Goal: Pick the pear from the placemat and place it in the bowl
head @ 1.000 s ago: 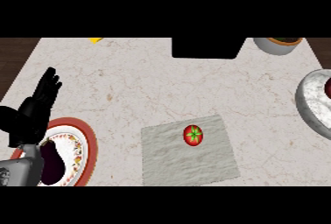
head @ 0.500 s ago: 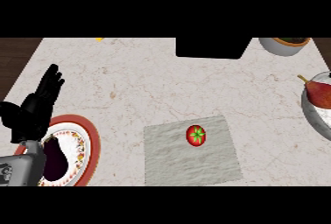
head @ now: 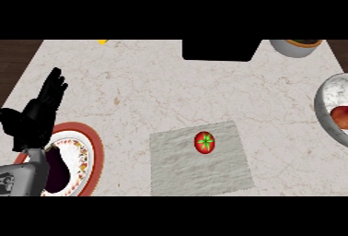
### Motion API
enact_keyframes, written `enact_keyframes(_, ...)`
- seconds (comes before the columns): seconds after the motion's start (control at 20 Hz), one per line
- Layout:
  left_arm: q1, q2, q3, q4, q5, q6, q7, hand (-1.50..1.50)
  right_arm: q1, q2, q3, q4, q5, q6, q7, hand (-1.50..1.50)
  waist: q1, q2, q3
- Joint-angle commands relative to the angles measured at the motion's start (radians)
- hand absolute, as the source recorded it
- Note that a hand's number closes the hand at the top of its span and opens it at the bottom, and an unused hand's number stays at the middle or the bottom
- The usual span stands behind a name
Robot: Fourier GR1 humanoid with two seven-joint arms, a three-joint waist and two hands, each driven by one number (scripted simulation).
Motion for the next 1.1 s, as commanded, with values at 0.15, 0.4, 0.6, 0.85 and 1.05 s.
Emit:
enact_keyframes(0.15,0.016,0.009,-0.004,-0.030,0.006,-0.018,0.006,0.00,-0.032,-0.145,-0.143,0.131,-0.151,0.285,0.055,-1.50,0.012,0.005,0.003)
enact_keyframes(0.4,0.017,-0.006,0.007,0.007,-0.002,0.002,-0.031,0.00,0.055,-0.196,-0.145,0.129,-0.156,0.346,0.046,-1.50,-0.001,0.014,0.007)
enact_keyframes(0.6,0.020,0.000,0.012,-0.020,0.008,-0.004,-0.015,0.00,0.086,-0.234,-0.167,0.123,-0.186,0.409,0.072,-1.50,-0.006,0.010,0.011)
enact_keyframes(0.85,0.034,-0.010,0.017,-0.016,0.018,-0.001,-0.015,0.00,0.096,-0.244,-0.202,0.105,-0.239,0.503,0.122,-1.50,-0.016,0.005,0.014)
enact_keyframes(1.05,0.028,0.001,0.026,-0.009,0.013,0.002,-0.013,0.00,0.104,-0.241,-0.234,0.083,-0.286,0.544,0.149,-1.50,-0.025,0.004,0.015)
